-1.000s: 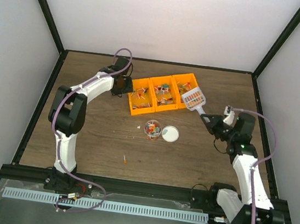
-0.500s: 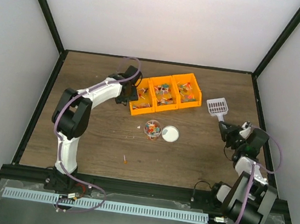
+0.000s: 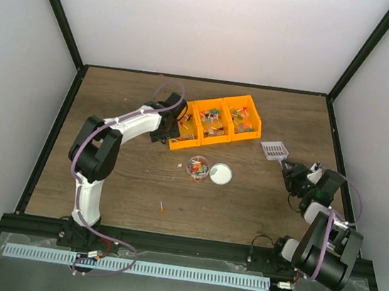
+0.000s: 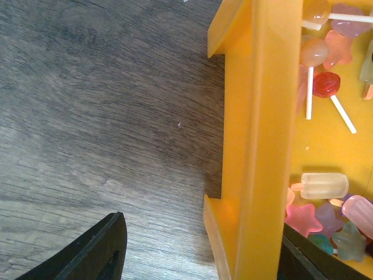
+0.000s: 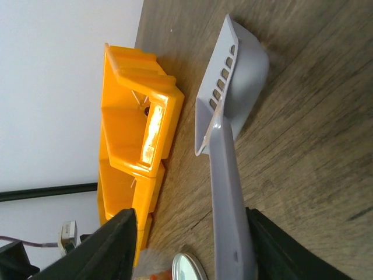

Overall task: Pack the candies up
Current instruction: Place the spatula at the center of the board, then adjust the storage box at the center of the board.

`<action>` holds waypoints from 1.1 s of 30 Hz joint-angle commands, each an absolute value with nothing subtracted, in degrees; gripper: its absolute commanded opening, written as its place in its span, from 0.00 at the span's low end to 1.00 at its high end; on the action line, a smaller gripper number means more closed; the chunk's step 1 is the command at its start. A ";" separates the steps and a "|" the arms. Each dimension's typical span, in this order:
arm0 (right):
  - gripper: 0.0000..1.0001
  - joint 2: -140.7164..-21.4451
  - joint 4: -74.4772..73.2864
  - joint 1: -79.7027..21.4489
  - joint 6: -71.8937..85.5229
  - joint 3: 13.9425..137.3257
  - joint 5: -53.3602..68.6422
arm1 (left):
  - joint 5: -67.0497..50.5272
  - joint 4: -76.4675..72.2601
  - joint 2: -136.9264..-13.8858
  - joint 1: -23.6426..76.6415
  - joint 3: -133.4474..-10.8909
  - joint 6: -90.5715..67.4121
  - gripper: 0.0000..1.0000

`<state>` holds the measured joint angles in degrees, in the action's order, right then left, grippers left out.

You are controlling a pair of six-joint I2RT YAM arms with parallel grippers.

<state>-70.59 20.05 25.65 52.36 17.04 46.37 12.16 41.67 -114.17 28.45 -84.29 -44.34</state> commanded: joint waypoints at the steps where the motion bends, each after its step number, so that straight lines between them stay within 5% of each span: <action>1: 0.55 -65.39 9.90 26.11 46.31 19.92 42.74 | 11.99 41.55 -113.05 28.57 -84.49 -44.83 0.61; 3: 0.68 -62.30 4.49 26.13 44.31 21.06 40.98 | 11.72 41.51 -113.49 28.61 -84.72 -44.70 0.59; 8: 0.75 -54.08 -7.01 26.14 41.49 22.69 37.86 | 11.77 41.59 -114.12 28.56 -84.88 -43.83 0.53; 24: 0.76 -45.92 -18.48 26.20 40.27 19.27 36.75 | 11.28 42.29 -118.25 28.22 -88.05 -36.38 0.07; 33: 0.76 -45.58 -20.27 26.15 39.40 20.16 35.86 | 14.71 41.52 -120.83 28.08 -90.09 -22.97 0.04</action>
